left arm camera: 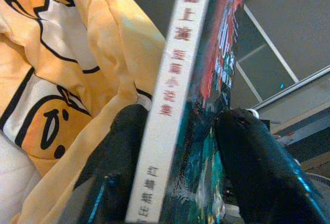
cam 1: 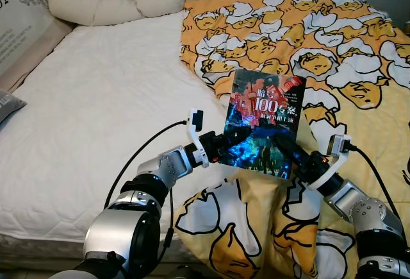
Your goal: Clean up the room
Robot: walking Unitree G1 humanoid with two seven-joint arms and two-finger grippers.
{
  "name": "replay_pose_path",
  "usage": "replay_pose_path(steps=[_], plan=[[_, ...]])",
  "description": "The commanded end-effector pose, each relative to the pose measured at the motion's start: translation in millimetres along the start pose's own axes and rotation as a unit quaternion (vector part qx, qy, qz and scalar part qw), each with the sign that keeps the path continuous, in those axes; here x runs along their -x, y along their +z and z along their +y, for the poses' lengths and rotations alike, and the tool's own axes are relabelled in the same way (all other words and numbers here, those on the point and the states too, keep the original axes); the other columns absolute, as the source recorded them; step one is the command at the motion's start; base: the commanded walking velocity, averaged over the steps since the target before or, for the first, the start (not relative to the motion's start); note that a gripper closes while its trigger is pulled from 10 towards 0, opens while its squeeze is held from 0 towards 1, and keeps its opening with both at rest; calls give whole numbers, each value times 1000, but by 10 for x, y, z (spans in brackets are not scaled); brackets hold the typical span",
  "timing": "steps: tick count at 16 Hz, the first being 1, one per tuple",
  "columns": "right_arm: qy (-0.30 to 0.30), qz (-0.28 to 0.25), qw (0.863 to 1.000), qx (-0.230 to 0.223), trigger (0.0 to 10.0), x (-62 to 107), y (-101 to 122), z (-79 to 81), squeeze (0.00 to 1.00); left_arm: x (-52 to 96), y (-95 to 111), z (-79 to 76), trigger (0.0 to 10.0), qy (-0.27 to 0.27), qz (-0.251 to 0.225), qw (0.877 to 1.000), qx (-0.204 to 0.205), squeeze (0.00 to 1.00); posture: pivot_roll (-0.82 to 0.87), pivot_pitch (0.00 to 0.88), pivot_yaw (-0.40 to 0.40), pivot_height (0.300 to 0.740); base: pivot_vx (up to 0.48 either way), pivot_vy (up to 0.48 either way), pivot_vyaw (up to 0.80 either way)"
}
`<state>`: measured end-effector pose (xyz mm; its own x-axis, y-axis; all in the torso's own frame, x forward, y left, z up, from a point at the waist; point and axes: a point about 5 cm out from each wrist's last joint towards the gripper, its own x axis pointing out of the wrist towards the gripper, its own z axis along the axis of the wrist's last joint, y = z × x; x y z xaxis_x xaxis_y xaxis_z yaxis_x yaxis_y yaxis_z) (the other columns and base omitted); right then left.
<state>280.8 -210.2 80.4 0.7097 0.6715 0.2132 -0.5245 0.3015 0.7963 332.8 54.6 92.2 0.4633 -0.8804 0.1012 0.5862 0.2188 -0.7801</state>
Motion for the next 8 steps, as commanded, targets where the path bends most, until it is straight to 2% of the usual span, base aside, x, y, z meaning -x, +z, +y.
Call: replay_pose_path(steps=[1,3,4,6,7,8], plan=[[23,-9,1000,10,0,-96,65,52,0,66,30,16,0,-8,-9,1000,6,0,-158,0,177,740,0,0,0],[12,-7,1000,24,0,-98,73,33,0,67,48,6,0,-15,-12,1000,10,0,-159,0,176,740,0,0,0],[-14,-3,999,36,10000,-102,74,-7,0,67,71,3,0,-14,-20,1000,6,0,-159,0,176,740,0,0,0],[-37,-11,998,45,10000,-100,95,-50,0,80,141,14,0,-2,-45,999,-8,0,-153,0,169,740,0,0,0],[-44,-15,998,47,10000,-100,103,-63,906,86,162,16,0,0,-52,999,-12,0,-151,0,167,740,0,0,0],[-53,-18,997,52,10000,-99,112,-79,906,93,182,18,0,2,-57,998,-13,0,-151,0,167,740,0,0,0]])
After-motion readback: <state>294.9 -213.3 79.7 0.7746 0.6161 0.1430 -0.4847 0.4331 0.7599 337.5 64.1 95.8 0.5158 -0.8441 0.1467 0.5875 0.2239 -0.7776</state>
